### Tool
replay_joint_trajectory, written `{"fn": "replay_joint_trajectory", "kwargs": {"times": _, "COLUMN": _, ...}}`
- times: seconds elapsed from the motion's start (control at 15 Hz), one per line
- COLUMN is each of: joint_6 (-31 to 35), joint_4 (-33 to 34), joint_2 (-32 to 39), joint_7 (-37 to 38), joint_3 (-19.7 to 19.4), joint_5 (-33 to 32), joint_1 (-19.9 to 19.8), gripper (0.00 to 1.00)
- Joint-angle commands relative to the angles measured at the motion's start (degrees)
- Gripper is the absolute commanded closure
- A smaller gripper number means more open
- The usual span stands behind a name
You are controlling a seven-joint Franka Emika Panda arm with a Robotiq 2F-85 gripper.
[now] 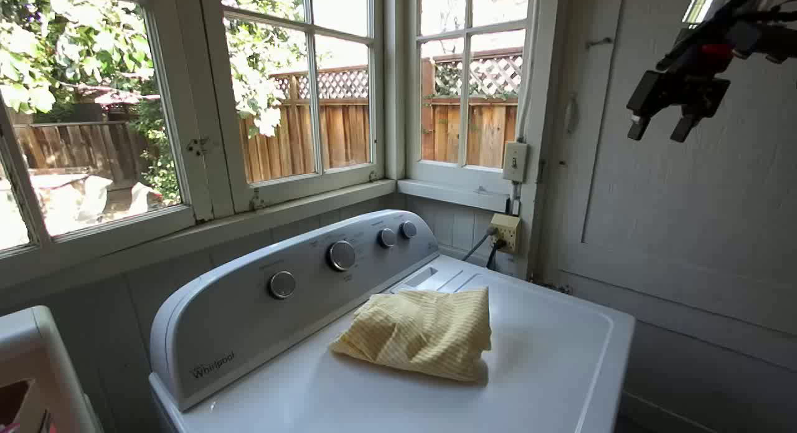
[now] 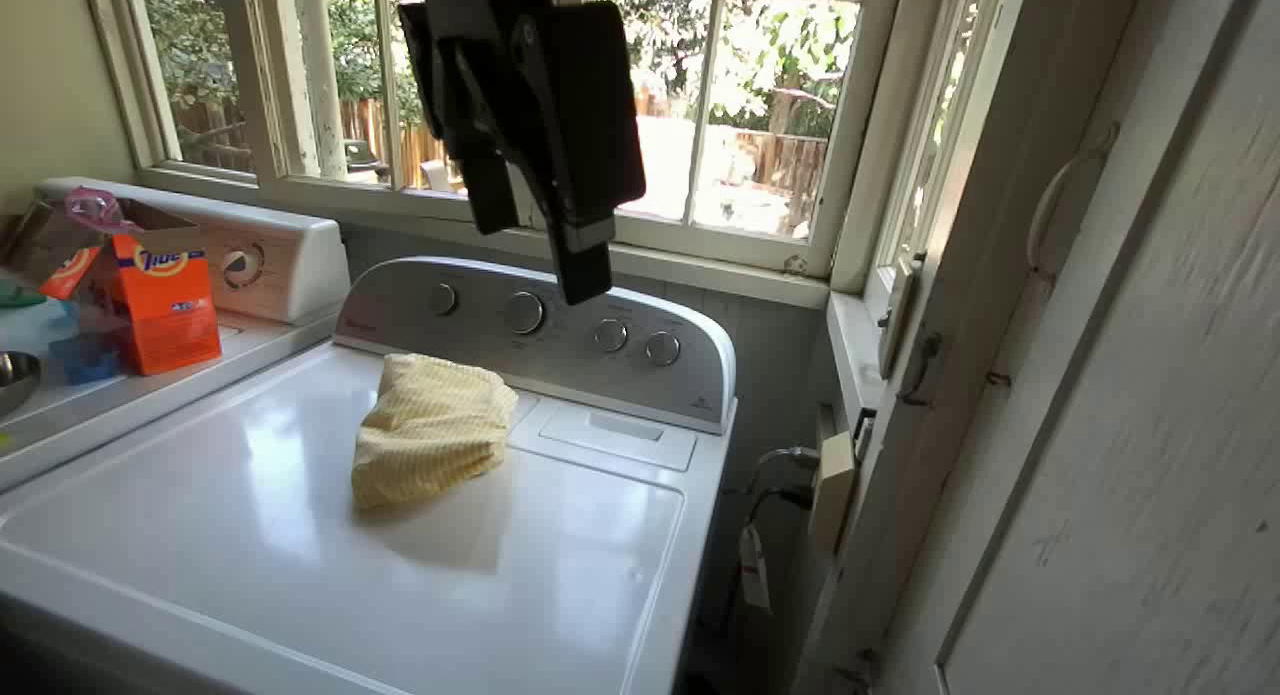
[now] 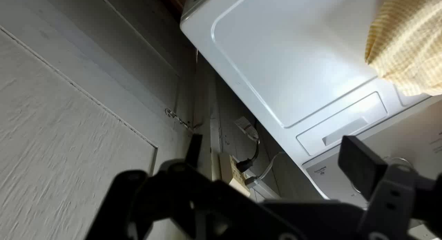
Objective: Flip the switch on the wall
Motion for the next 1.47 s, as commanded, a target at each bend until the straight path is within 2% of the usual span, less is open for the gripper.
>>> {"fn": "replay_joint_trajectory", "kwargs": {"times": 0.0, "joint_6": -0.2, "joint_4": 0.2, "joint_2": 0.2, "joint_7": -0.3, "joint_3": 0.4, "joint_5": 0.4, "joint_1": -0.5, "gripper": 0.0}}
{"fn": "replay_joint_trajectory", "kwargs": {"times": 0.4, "joint_6": -0.2, "joint_4": 0.2, "joint_2": 0.2, "joint_7": -0.3, "joint_3": 0.4, "joint_5": 0.4, "joint_1": -0.5, "gripper": 0.0}}
{"fn": "replay_joint_trajectory", "kwargs": {"times": 0.73, "joint_6": 5.4, "joint_4": -4.2, "joint_2": 1.8, "joint_7": -6.5, "joint_3": -3.1, "joint_5": 13.0, "joint_1": 6.0, "gripper": 0.0}}
{"fn": "replay_joint_trajectory", "kwargs": {"times": 0.87, "joint_6": 14.6, "joint_4": -7.4, "joint_2": 2.9, "joint_7": -10.1, "joint_3": -3.6, "joint_5": 17.4, "joint_1": 8.2, "gripper": 0.0}}
{"fn": "replay_joint_trajectory", "kwargs": {"times": 0.93, "joint_6": 19.1, "joint_4": -8.5, "joint_2": 4.0, "joint_7": -12.5, "joint_3": -4.6, "joint_5": 20.6, "joint_1": 10.1, "gripper": 0.25}}
{"fn": "replay_joint_trajectory", "kwargs": {"times": 1.0, "joint_6": 24.1, "joint_4": -9.7, "joint_2": 4.9, "joint_7": -15.7, "joint_3": -5.5, "joint_5": 23.4, "joint_1": 12.3, "gripper": 0.26}}
{"fn": "replay_joint_trajectory", "kwargs": {"times": 1.4, "joint_6": 52.6, "joint_4": -11.1, "joint_2": 12.2, "joint_7": -37.9, "joint_3": -13.2, "joint_5": 41.3, "joint_1": 29.3, "gripper": 0.73}}
